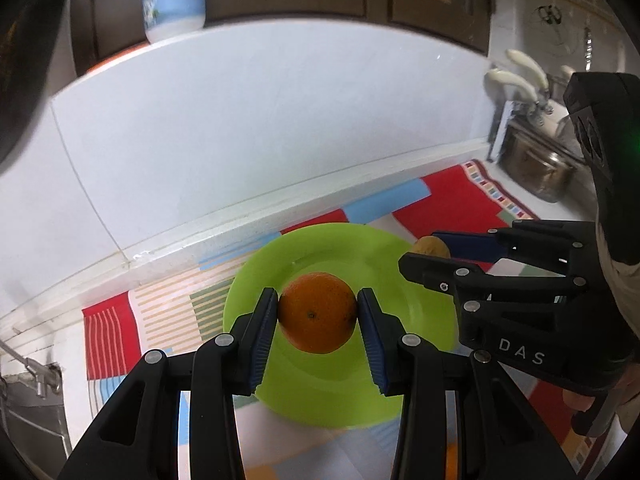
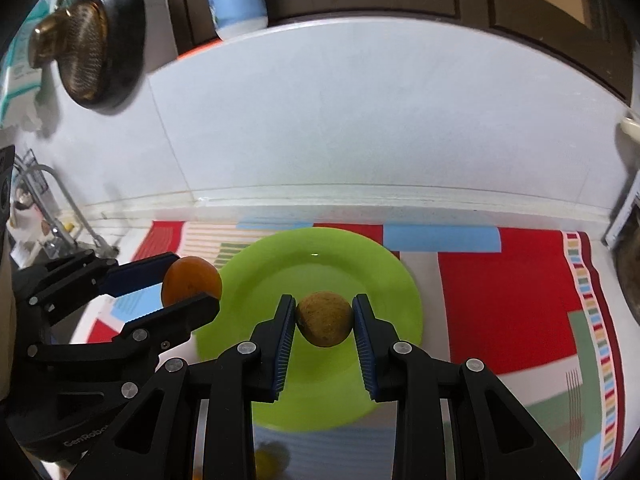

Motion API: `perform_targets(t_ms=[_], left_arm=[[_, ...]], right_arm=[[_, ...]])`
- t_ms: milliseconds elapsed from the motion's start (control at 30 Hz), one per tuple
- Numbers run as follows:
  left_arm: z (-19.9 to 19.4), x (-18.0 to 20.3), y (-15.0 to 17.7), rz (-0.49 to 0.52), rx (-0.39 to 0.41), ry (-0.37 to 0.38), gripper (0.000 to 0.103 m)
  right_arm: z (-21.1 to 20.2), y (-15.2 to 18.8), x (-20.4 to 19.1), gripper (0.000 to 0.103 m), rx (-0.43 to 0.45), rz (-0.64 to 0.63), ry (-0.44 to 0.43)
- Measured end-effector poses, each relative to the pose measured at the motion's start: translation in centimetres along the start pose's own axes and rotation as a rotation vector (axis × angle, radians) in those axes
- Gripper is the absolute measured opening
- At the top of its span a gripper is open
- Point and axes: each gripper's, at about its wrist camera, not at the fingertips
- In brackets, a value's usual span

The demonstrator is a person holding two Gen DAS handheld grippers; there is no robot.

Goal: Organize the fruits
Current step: 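Carry the orange with the left tool while the right tool carries the yellow fruit to the plate, then open both tools to release the orange and yellow fruit onto the green plate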

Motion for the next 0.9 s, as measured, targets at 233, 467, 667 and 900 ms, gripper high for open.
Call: perform_targets(t_ms=[233,467,667,900], left_arm=[[3.5,-2.1,-0.6,-0.033,-0.047,-0.009,0.041],[6.2,-3.3,-0.4,-0.048,-0.093,-0.007,0.041],[7.3,-3.6,-0.5,-0.053,-0.109,-0.005,0.041],[7.8,-3.8,-0.6,-0.069,-0.126,0.005,0.041]], right_arm=[[4.3,-0.7,0.0,0.030,-0.067,-0.011,-0.010],[7.7,-0.7,0.2,0.030,-0.122,-0.016,-0.015],[9.2,-0.5,0.2,0.030,-0.144,-0.017,-0.012],[10.1,-0.5,0.0,0.030,-0.155,-0.016,-0.009]])
Point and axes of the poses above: each gripper's, at about its wrist camera, not at the fingertips, and z roughly the way its jaws point, x to its right, y to its underside, and after that the axes turned 13 degrees about y, right-handed
